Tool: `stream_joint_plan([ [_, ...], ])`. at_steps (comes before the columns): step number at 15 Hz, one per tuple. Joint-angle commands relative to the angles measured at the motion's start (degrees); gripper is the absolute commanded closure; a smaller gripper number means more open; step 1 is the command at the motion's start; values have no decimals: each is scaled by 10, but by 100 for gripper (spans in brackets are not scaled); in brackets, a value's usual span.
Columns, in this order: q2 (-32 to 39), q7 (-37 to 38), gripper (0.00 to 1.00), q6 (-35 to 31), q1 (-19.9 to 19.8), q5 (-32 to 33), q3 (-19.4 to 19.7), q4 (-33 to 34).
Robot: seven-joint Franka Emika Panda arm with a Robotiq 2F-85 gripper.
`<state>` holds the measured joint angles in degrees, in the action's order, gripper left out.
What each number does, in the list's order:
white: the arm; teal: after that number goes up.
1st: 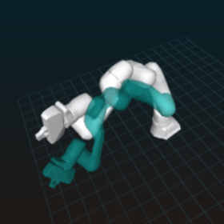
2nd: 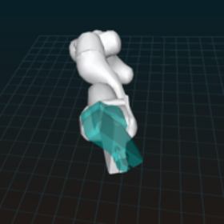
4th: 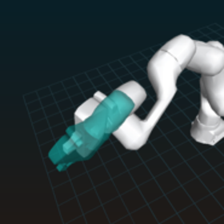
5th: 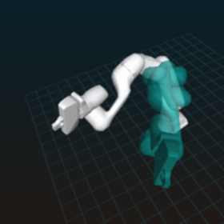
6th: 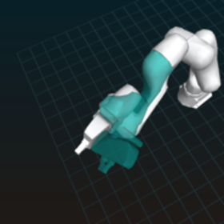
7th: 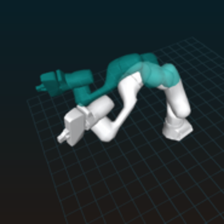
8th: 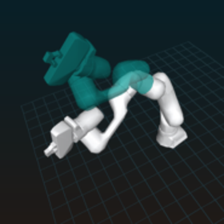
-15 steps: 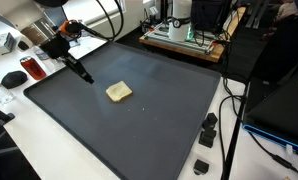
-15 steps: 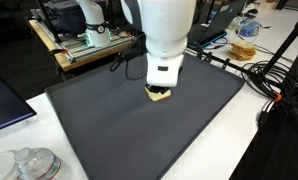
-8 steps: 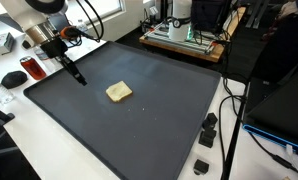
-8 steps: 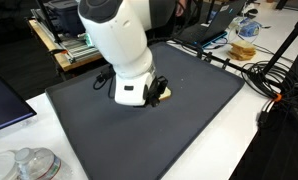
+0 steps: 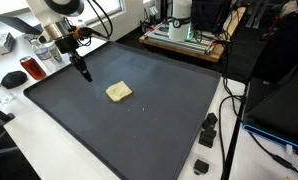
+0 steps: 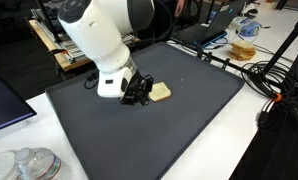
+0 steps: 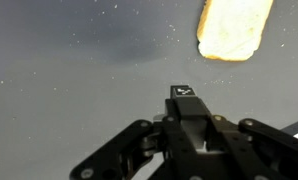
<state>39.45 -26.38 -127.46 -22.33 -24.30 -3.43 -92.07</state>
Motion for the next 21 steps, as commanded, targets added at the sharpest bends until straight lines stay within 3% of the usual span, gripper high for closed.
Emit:
stream_joint_plan([
  [1,-97,-43,95,-64,-13,-42,-14,-138],
  [7,-197,-94,95,-128,-10,-100,-16,-279],
  [14,-288,-155,95,-183,34,-181,1,-398],
  [20,-334,-130,95,-303,109,-152,4,-482],
  [21,-340,-122,95,-328,108,-144,-12,-495],
])
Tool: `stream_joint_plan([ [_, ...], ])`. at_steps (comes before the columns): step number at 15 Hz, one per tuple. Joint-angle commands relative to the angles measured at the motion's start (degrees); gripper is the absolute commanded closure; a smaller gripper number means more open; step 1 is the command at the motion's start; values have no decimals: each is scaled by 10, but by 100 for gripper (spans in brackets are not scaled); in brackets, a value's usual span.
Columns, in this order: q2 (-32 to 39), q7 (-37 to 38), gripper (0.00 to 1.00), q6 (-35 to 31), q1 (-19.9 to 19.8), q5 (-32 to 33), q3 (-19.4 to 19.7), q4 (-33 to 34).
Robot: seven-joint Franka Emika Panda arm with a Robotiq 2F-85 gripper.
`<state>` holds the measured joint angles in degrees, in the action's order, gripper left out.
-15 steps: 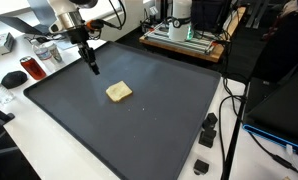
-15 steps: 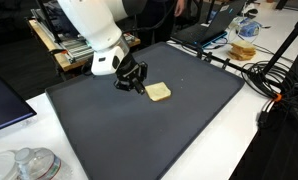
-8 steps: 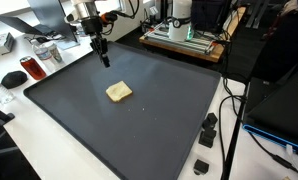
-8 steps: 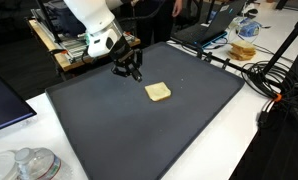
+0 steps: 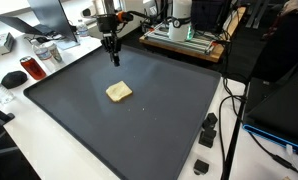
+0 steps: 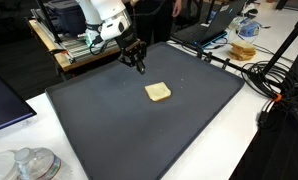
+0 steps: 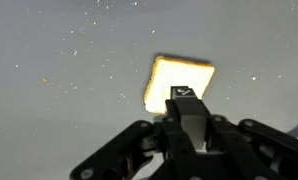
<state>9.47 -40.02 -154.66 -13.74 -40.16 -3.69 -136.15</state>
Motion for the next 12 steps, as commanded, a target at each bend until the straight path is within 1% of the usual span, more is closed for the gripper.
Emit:
stream_joint_plan([
  [1,-45,28,95,-82,38,29,-10,-69],
  [6,-63,122,95,-181,100,121,-6,-121],
  [8,-70,166,95,-200,119,162,1,-131],
  [11,-74,240,95,-211,141,243,23,-136],
  [12,-78,273,95,-208,134,284,22,-135],
])
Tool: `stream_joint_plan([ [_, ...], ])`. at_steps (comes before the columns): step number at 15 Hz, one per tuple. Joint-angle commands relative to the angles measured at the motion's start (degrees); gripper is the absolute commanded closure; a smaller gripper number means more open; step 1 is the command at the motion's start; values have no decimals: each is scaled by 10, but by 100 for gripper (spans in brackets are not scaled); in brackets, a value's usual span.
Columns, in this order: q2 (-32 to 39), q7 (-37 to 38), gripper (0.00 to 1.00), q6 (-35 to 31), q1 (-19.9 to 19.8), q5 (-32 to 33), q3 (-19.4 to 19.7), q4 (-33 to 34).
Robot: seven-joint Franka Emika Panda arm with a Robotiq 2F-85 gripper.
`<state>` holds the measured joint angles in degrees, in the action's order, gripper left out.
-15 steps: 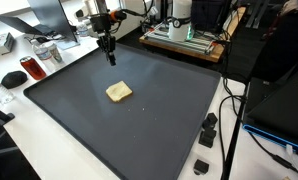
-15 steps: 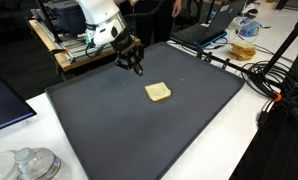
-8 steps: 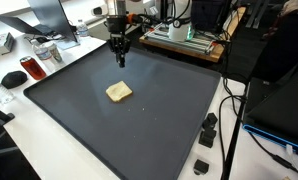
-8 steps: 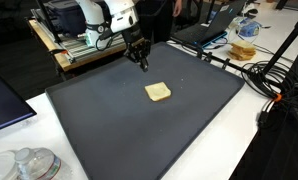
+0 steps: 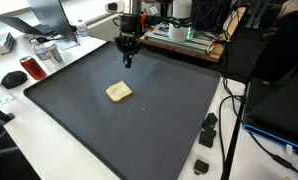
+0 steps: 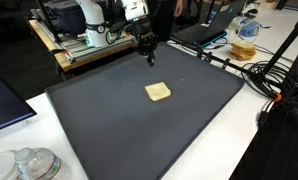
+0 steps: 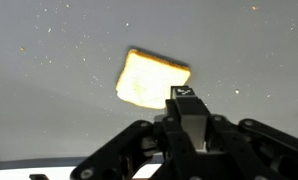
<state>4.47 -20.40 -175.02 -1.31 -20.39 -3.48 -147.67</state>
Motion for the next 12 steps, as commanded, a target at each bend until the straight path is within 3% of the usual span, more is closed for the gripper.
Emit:
stream_joint_plan([
  [1,-29,107,95,0,26,124,42,-18],
  [6,-45,288,95,65,43,332,81,17],
  [12,-57,456,95,157,61,470,45,64],
])
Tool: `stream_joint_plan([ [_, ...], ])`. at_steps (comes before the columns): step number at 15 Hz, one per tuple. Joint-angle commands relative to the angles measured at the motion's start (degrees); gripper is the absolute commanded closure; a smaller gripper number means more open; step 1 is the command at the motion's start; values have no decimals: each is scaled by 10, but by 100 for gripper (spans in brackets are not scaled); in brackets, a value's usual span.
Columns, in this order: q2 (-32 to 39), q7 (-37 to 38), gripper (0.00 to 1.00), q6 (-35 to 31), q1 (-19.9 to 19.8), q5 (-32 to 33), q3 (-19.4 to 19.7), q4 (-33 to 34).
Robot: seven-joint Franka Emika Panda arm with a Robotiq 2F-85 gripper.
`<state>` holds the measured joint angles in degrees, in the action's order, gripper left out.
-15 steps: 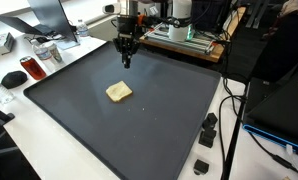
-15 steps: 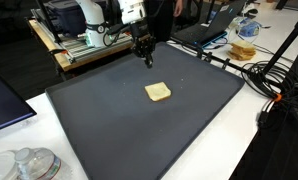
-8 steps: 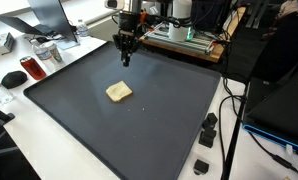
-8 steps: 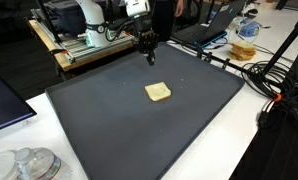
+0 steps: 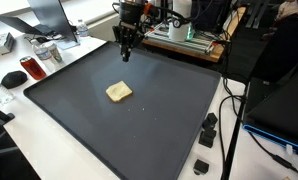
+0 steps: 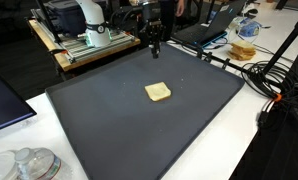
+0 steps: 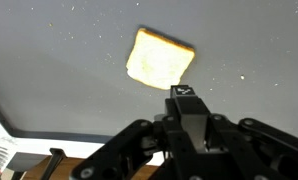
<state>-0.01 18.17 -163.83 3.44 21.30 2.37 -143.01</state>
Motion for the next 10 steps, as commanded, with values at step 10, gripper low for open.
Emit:
stream_joint_plan([
  [10,3,186,78,72,34,123,-48,46],
])
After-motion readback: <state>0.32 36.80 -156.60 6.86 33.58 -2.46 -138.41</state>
